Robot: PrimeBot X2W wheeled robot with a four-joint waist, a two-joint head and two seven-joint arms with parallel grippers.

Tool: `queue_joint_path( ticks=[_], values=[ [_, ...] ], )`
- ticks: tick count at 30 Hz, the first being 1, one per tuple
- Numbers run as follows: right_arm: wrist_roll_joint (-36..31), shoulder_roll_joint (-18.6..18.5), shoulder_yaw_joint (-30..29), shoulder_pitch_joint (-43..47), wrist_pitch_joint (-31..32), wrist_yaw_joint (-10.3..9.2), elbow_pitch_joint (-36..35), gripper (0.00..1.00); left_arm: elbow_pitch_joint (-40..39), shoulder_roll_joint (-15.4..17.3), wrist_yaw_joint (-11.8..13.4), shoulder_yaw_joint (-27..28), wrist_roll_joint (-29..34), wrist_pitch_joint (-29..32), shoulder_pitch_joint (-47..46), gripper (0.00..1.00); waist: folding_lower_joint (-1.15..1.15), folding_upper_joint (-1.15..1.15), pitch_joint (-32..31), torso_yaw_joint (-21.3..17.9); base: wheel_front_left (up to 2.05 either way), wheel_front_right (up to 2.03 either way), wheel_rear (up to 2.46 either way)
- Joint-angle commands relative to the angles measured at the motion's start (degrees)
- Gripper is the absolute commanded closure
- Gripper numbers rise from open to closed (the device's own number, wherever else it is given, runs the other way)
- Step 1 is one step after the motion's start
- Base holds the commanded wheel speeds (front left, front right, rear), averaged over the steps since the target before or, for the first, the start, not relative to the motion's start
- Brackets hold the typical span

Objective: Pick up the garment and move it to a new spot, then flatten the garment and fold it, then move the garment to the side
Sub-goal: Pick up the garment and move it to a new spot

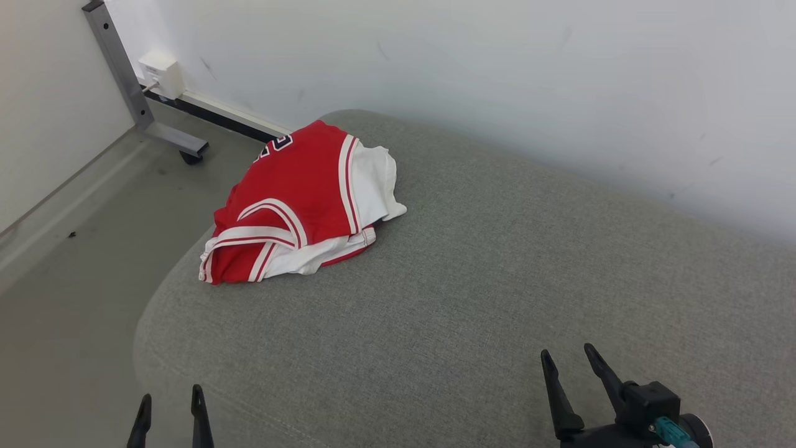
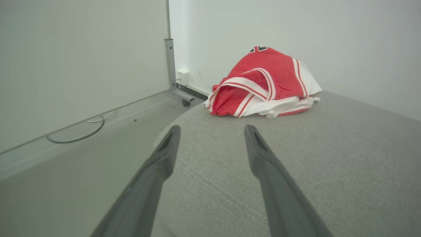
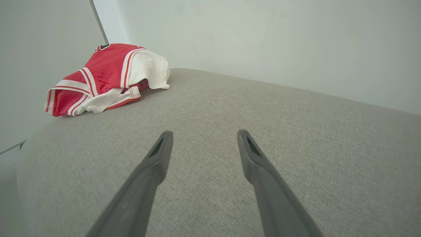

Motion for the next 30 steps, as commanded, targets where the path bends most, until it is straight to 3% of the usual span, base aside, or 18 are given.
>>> queue_joint_path(
  ticks=[1, 7, 17, 24, 30],
  values=[
    [0.16, -0.11, -0.30, 0.81, -0.35, -0.12, -0.17, 0.00, 0.88, 0.31, -0.27, -0.08, -0.07, -0.20, -1.20, 0.00, 0.00, 0.00, -0.15, -0.14, 0.00, 0.00, 0.00],
    [0.09, -0.11, -1.99, 3.40, -0.39, -0.12, -1.53, 0.00, 8.29, 3.44, -2.03, -0.04, -1.34, 2.86, -9.34, 0.00, 0.00, 0.00, -0.65, -1.44, 0.00, 0.00, 0.00],
    [-5.56, -0.14, -2.12, 0.72, 3.53, -0.12, -9.51, 0.00, 16.52, 9.85, -3.21, 5.88, -8.80, 11.52, -25.08, 0.00, 0.00, 0.00, 10.23, -14.60, 0.00, 0.00, 0.00],
    [-6.88, -0.13, -1.86, -0.83, 5.36, -0.12, -15.11, 0.00, 19.95, 14.32, -5.28, 11.80, -20.37, 20.60, -32.73, 0.00, 0.00, 0.00, 17.55, -23.14, 0.00, 0.00, 0.00],
    [-5.73, -0.09, -2.47, -1.93, 4.76, -0.12, -17.70, 0.00, 17.71, 19.03, -5.72, 18.26, -33.50, 33.82, -36.94, 0.00, 0.00, 0.00, 22.18, -28.07, 0.00, 0.00, 0.00]
  ],
)
